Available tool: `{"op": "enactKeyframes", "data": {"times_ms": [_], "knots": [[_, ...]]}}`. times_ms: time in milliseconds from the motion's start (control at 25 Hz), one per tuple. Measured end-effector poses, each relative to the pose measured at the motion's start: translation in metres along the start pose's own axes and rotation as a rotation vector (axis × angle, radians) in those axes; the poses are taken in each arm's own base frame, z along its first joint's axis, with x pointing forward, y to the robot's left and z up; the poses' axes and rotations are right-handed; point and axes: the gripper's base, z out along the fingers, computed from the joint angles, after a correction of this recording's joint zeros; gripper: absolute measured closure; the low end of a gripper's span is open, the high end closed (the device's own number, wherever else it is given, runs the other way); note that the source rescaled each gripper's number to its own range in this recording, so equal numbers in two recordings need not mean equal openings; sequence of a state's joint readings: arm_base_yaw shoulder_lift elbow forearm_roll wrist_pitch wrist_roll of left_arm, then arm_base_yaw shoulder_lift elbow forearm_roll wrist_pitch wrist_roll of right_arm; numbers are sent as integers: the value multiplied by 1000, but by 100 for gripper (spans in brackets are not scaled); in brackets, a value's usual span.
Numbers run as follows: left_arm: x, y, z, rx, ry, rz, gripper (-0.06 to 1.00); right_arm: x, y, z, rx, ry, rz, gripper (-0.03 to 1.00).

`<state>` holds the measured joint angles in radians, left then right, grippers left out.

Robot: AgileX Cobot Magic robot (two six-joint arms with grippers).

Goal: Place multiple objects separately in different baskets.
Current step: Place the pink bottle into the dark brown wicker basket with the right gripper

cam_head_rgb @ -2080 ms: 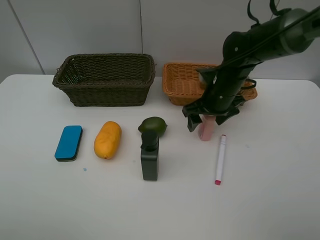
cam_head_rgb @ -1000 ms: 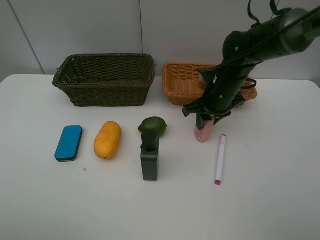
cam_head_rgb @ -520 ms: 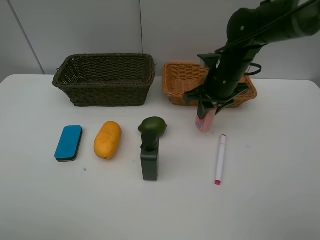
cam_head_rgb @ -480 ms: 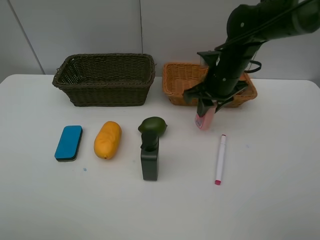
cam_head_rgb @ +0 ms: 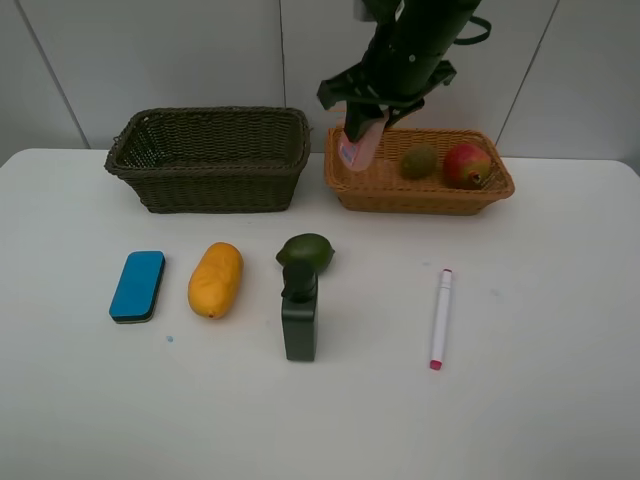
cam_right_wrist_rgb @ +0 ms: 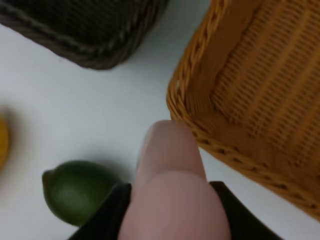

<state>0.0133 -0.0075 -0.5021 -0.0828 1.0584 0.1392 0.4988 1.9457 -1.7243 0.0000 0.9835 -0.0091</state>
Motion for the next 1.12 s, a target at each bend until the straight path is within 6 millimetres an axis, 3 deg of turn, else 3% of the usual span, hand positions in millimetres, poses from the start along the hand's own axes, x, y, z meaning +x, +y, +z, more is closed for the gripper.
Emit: {"op": "enactKeyframes", "data": {"times_ms": [280,560,720,1120], "knots": [[0,0,0,0,0,0,-6,-42,30,1,-47,-139,-145,71],[0,0,0,0,0,0,-6,-77,55,32,-193,-287,-210,71],[0,0,0,0,0,0,-6,-86,62,59,-251,-352,-214,71],[0,0,0,0,0,0,-6,-85,61,129,-204,-430,-219,71]]}}
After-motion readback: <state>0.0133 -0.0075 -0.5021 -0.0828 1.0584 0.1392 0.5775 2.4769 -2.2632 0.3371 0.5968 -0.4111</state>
